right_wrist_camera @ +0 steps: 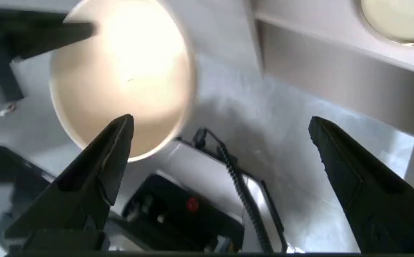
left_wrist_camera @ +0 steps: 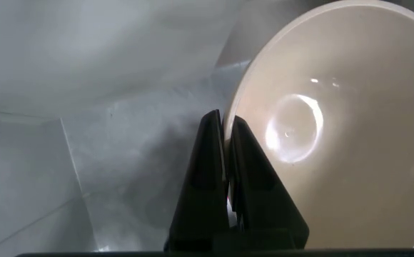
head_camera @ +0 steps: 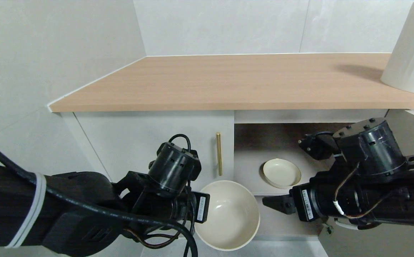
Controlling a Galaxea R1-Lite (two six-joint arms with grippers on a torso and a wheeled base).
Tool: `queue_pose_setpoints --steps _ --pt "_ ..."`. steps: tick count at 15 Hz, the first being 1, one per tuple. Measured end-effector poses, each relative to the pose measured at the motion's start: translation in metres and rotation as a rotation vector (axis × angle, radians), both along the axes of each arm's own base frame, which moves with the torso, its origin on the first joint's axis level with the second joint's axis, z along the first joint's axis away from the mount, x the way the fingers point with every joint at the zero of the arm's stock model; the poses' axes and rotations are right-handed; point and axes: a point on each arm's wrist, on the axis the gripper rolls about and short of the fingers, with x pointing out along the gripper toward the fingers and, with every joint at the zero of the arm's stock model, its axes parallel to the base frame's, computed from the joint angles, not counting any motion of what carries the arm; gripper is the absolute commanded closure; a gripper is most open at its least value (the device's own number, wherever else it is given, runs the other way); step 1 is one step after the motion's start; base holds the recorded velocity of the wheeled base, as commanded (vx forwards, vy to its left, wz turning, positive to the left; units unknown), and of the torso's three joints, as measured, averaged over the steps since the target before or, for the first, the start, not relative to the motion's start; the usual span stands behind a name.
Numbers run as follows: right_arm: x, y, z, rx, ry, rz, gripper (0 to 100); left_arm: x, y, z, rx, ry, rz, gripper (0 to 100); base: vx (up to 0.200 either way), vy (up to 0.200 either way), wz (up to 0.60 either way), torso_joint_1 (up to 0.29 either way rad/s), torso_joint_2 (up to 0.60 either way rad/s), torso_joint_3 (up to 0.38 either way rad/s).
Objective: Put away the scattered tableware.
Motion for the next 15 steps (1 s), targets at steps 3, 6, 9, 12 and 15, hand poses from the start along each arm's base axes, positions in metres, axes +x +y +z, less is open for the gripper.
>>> queue_pose_setpoints --steps 3,6,9,12,15 --pt "0.000 0.010 -0.010 -0.034 0.014 0.012 0 0.002 -0.007 -0.004 -0.015 -0.015 -0.010 100 0.000 0.000 0.00 0.000 0.00 0.000" --pt "0.015 0.028 -0.023 -0.028 0.038 -0.033 0 0.000 -0.008 -0.005 -0.016 -0.017 -0.015 100 0.000 0.000 0.00 0.000 0.00 0.000" --pt "0.024 0.038 -0.036 -0.045 0.068 -0.056 0 -0.001 -0.008 -0.006 -0.014 -0.014 -0.020 100 0.000 0.000 0.00 0.000 0.00 0.000" --pt "0.029 0.045 -0.047 -0.054 0.086 -0.059 100 0.000 -0.009 -0.007 -0.011 -0.009 -0.020 100 0.000 0.000 0.00 0.000 0.00 0.000" --pt "0.030 0.047 -0.052 -0.063 0.096 -0.056 100 0.000 -0.009 -0.008 -0.009 -0.007 -0.021 100 0.000 0.000 0.00 0.000 0.00 0.000"
